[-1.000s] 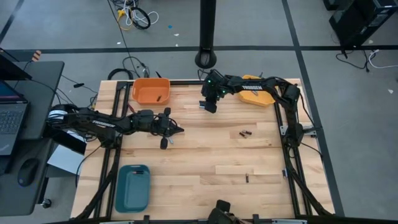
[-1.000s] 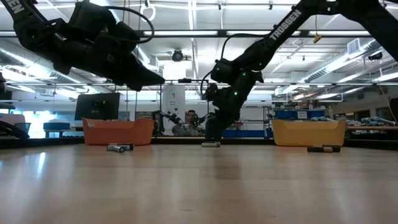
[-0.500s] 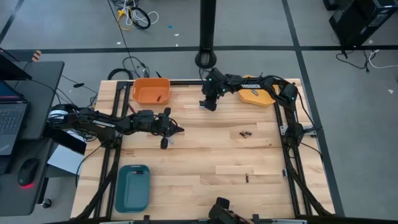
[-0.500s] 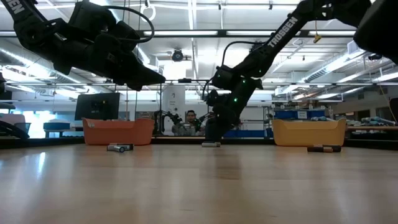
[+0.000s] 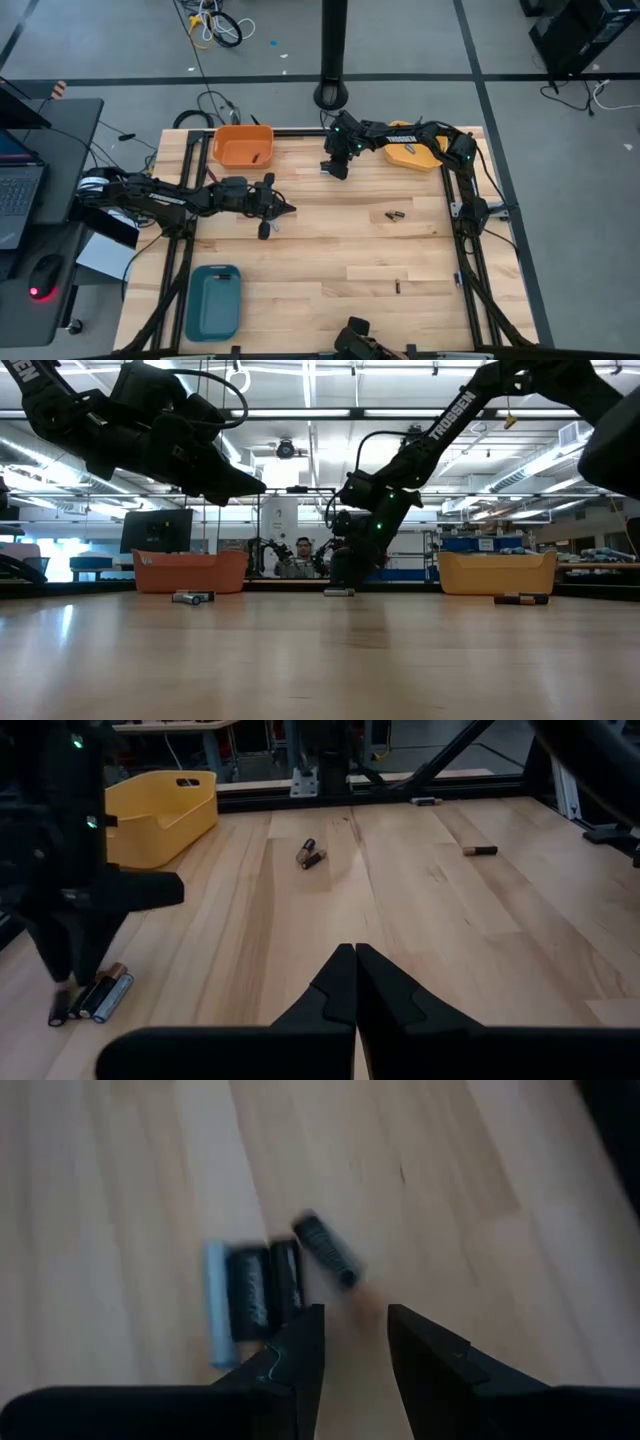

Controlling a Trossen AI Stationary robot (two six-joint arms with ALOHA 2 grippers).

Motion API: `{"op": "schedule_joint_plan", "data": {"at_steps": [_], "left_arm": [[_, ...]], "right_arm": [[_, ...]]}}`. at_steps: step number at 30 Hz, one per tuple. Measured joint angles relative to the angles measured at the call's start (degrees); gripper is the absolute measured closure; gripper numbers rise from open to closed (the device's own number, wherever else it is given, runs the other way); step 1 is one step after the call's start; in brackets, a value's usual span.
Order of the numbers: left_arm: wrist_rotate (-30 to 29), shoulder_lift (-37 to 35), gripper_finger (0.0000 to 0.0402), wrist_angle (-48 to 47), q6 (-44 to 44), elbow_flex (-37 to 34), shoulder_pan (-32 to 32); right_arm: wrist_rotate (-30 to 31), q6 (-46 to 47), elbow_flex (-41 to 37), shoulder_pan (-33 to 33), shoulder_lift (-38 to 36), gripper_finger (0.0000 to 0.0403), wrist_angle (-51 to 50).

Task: Sort batteries
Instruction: Put the small copper and black battery into the orange bin

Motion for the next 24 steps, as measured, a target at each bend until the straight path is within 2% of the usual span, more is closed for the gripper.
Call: {"op": "schedule_joint_plan", "data": {"at_steps": [3,15,24], "left_arm": [[0.0,0.0,0.0396,-0.1,0.0,0.0,0.0],[0.0,0.0,0.0396,-0.5,0.0,0.0,0.0],[-0.1,0.0,0.0396,-0.6,0.8,0.0,0.0]], "right_arm": [[1.8,-0.9,0.1,0.2,0.3,0.0280,0.0],[2.1,-7.1,-0.2,0.0,-1.3,0.0278,-1.7],[1.6,-15.8,-0.1,0.1,-1.7,0.0249,0.9]]}}
